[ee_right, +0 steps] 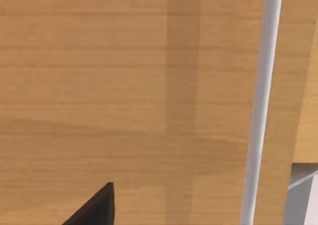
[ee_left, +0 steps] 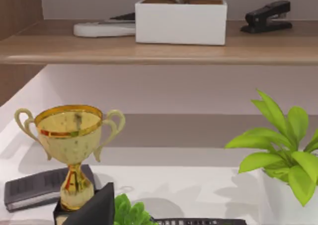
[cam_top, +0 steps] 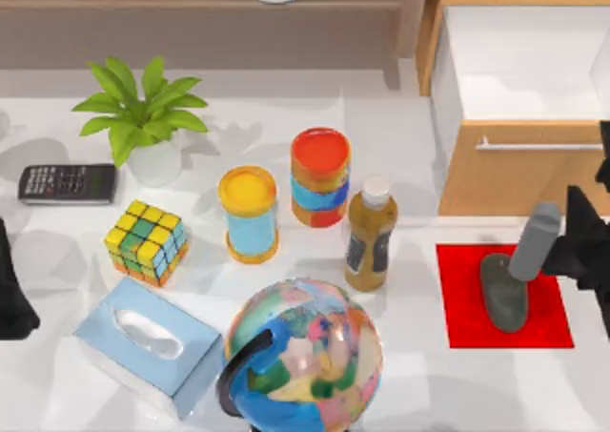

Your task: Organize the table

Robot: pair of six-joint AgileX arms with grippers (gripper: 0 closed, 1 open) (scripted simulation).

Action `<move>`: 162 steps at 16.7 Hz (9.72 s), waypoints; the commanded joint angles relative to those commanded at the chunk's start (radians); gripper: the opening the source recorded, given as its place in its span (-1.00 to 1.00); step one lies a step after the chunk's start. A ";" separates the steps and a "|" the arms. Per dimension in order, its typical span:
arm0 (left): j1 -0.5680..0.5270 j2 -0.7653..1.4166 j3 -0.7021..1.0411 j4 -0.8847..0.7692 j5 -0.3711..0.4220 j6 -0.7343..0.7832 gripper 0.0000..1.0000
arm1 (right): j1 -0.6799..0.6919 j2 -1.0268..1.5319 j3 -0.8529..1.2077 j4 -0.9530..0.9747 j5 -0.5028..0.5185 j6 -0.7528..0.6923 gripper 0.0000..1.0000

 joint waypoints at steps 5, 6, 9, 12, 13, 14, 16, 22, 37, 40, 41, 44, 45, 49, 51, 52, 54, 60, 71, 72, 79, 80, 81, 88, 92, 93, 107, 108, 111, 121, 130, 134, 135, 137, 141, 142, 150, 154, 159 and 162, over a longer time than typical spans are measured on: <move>0.000 0.000 0.000 0.000 0.000 0.000 1.00 | -0.034 0.012 0.077 -0.063 -0.032 -0.001 1.00; 0.000 0.000 0.000 0.000 0.000 0.000 1.00 | -0.036 0.012 0.082 -0.067 -0.034 -0.001 1.00; 0.000 0.000 0.000 0.000 0.000 0.000 1.00 | -0.036 0.012 0.082 -0.067 -0.034 -0.001 1.00; 0.000 0.000 0.000 0.000 0.000 0.000 1.00 | -0.036 0.012 0.082 -0.067 -0.034 -0.001 0.55; 0.000 0.000 0.000 0.000 0.000 0.000 1.00 | -0.036 0.012 0.082 -0.067 -0.034 -0.001 0.40; 0.000 0.000 0.000 0.000 0.000 0.000 1.00 | -0.036 0.012 0.082 -0.067 -0.034 -0.001 0.25; 0.000 0.000 0.000 0.000 0.000 0.000 1.00 | -0.036 0.012 0.082 -0.067 -0.034 -0.001 -0.06; 0.000 0.000 0.000 0.000 0.000 0.000 1.00 | -0.036 0.012 0.082 -0.067 -0.034 -0.001 -0.96; 0.000 0.000 0.000 0.000 0.000 0.000 1.00 | -0.068 0.046 0.201 -0.145 -0.065 0.001 -1.00; 0.000 0.000 0.000 0.000 0.000 0.000 1.00 | -0.092 0.076 0.288 -0.209 -0.091 0.001 -1.00; 0.000 0.000 0.000 0.000 0.000 0.000 1.00 | -0.099 0.084 0.309 -0.225 -0.097 0.001 -1.00; 0.000 0.000 0.000 0.000 0.000 0.000 1.00 | -0.105 0.091 0.329 -0.240 -0.103 0.001 -1.00; 0.000 0.000 0.000 0.000 0.000 0.000 1.00 | -0.105 0.091 0.329 -0.240 -0.103 0.001 -1.00; 0.000 0.000 0.000 0.000 0.000 0.000 1.00 | -0.111 0.105 0.362 -0.262 -0.103 0.003 -1.00; 0.000 0.000 0.000 0.000 0.000 0.000 1.00 | -0.123 0.131 0.425 -0.298 -0.112 0.002 -1.00; 0.000 0.000 0.000 0.000 0.000 0.000 1.00 | -0.129 0.145 0.461 -0.319 -0.119 0.002 -1.00; 0.000 0.000 0.000 0.000 0.000 0.000 1.00 | -0.139 0.171 0.531 -0.360 -0.134 0.002 -1.00; 0.000 0.000 0.000 0.000 0.000 0.000 1.00 | -0.146 0.192 0.585 -0.399 -0.144 0.005 -1.00; 0.000 0.000 0.000 0.000 0.000 0.000 1.00 | -0.180 0.319 0.875 -0.560 -0.177 0.003 -1.00; 0.000 0.000 0.000 0.000 0.000 0.000 1.00 | -0.180 0.320 0.876 -0.561 -0.177 0.003 -1.00; 0.000 0.000 0.000 0.000 0.000 0.000 1.00 | -0.180 0.320 0.876 -0.561 -0.177 0.003 -0.40; 0.000 0.000 0.000 0.000 0.000 0.000 1.00 | -0.180 0.320 0.876 -0.561 -0.177 0.003 -0.25; 0.000 0.000 0.000 0.000 0.000 0.000 1.00 | -0.180 0.320 0.876 -0.561 -0.177 0.003 -0.10; 0.000 0.000 0.000 0.000 0.000 0.000 1.00 | -0.180 0.320 0.876 -0.561 -0.177 0.003 0.96; 0.000 0.000 0.000 0.000 0.000 0.000 1.00 | -0.180 0.320 0.876 -0.561 -0.177 0.003 1.00; 0.000 0.000 0.000 0.000 0.000 0.000 1.00 | -0.180 0.320 0.876 -0.561 -0.177 0.003 1.00; 0.000 0.000 0.000 0.000 0.000 0.000 1.00 | -0.154 0.248 0.710 -0.485 -0.160 0.016 1.00; 0.000 0.000 0.000 0.000 0.000 0.000 1.00 | -0.153 0.244 0.694 -0.477 -0.158 0.016 1.00; 0.000 0.000 0.000 0.000 0.000 0.000 1.00 | -0.151 0.248 0.658 -0.465 -0.155 0.014 1.00; 0.000 0.000 0.000 0.000 0.000 0.000 1.00 | -0.038 0.199 0.675 -0.411 -0.085 0.171 1.00; 0.000 0.000 0.000 0.000 0.000 0.000 1.00 | 0.297 0.196 1.026 -0.645 0.166 0.894 1.00; 0.000 0.000 0.000 0.000 0.000 0.000 1.00 | 0.361 0.279 1.292 -0.874 0.280 1.233 1.00; 0.000 0.000 0.000 0.000 0.000 0.000 1.00 | 0.369 0.302 1.356 -0.930 0.305 1.303 1.00; 0.000 0.000 0.000 0.000 0.000 0.000 1.00 | 0.382 0.348 1.472 -1.035 0.348 1.416 1.00; 0.000 0.000 0.000 0.000 0.000 0.000 1.00 | 0.399 0.415 1.625 -1.189 0.400 1.534 1.00; 0.000 0.000 0.000 0.000 0.000 0.000 1.00 | 0.401 0.422 1.641 -1.204 0.405 1.543 1.00; 0.000 0.000 0.000 0.000 0.000 0.000 1.00 | 0.391 0.447 1.681 -1.228 0.395 1.546 1.00; 0.000 0.000 0.000 0.000 0.000 0.000 1.00 | 0.377 0.487 1.762 -1.261 0.382 1.545 1.00; 0.000 0.000 0.000 0.000 0.000 0.000 1.00 | 0.376 0.488 1.764 -1.263 0.381 1.545 0.70; 0.000 0.000 0.000 0.000 0.000 0.000 1.00 | 0.376 0.488 1.764 -1.263 0.381 1.545 0.25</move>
